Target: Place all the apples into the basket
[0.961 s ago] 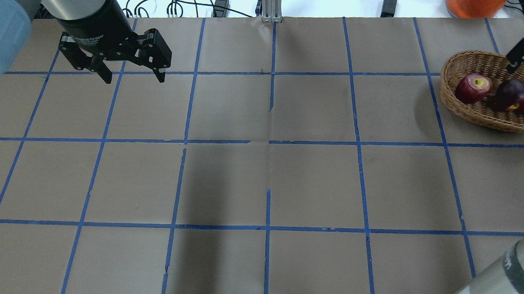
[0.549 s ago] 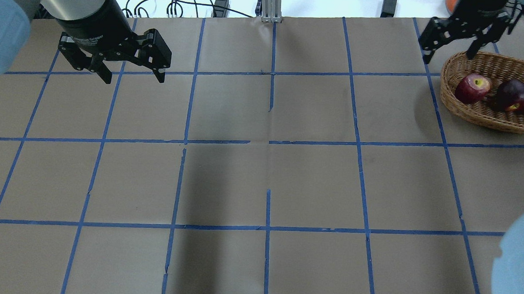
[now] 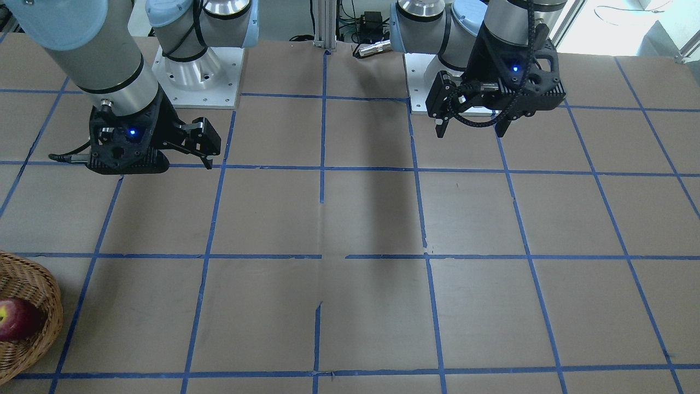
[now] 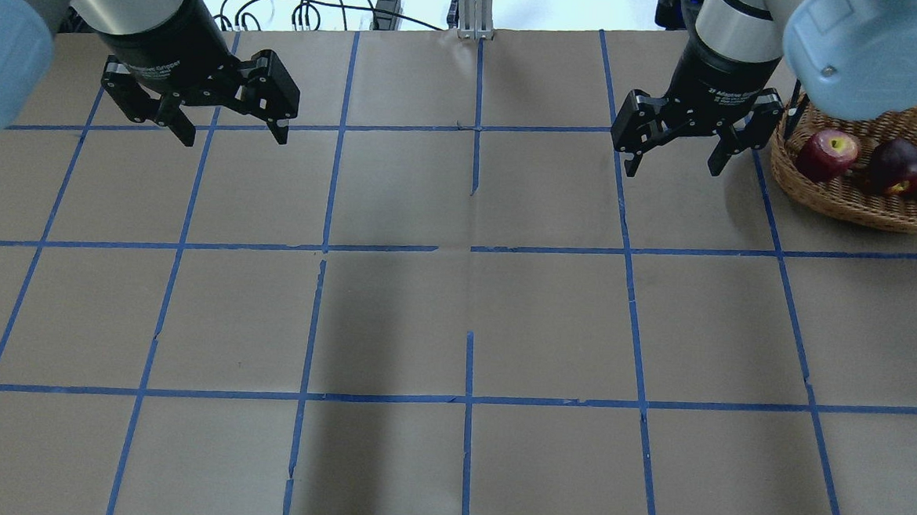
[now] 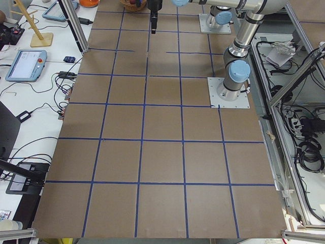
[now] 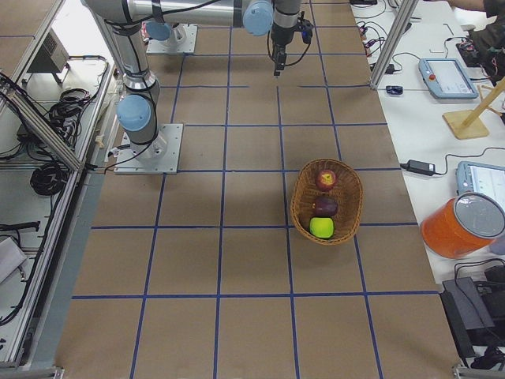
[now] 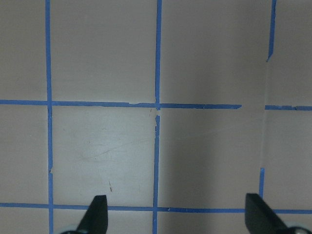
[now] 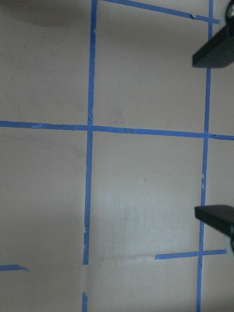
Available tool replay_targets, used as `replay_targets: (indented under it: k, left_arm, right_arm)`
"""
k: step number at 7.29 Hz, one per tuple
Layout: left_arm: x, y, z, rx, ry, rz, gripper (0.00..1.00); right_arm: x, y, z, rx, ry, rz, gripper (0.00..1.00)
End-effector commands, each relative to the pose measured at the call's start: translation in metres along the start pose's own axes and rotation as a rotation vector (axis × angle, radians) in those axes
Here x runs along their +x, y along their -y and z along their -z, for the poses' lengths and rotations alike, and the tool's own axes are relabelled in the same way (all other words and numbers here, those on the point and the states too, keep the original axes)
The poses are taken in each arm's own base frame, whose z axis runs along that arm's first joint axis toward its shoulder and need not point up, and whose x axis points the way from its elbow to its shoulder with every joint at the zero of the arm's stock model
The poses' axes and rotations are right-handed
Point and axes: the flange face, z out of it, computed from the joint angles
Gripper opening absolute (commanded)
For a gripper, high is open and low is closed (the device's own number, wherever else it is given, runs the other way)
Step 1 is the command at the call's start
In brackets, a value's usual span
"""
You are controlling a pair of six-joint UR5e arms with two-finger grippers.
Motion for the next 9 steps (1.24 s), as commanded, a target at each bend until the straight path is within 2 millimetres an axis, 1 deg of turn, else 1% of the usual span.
replay_targets:
  k: [1,2,3,4,5,6,7,9]
  left_arm:
    - [0.000,0.000,0.001,0.001,0.000,0.000,1.00]
    - [0.001,-0.001,0.001,0.001,0.000,-0.001,1.00]
    - [0.000,0.000,0.000,0.000,0.000,0.000,1.00]
    - [0.000,0.000,0.001,0.001,0.000,0.000,1.00]
    - [0.000,0.000,0.001,0.003,0.000,0.000,1.00]
    - [0.000,0.000,0.001,0.002,-0.002,0.000,1.00]
    - [0.000,0.000,0.001,0.003,0.000,0.000,1.00]
    - [0.000,-0.001,0.001,0.003,0.000,0.000,1.00]
  right_arm:
    - [-0.013,-0.006,0.028,0.015,-0.001,0.050,1.00]
    - [0.007,0.001,0.031,0.022,-0.003,0.049,1.00]
    - [0.023,0.002,0.035,0.028,0.013,0.025,1.00]
    - [0.022,0.002,0.034,0.028,0.013,0.038,1.00]
    - [0.034,0.004,0.024,-0.002,0.001,0.022,1.00]
    - [0.034,0.003,0.030,0.010,-0.002,0.021,1.00]
    - [0.029,0.002,0.030,0.014,0.013,0.024,1.00]
    - [0.030,0.002,0.029,0.008,0.014,0.024,1.00]
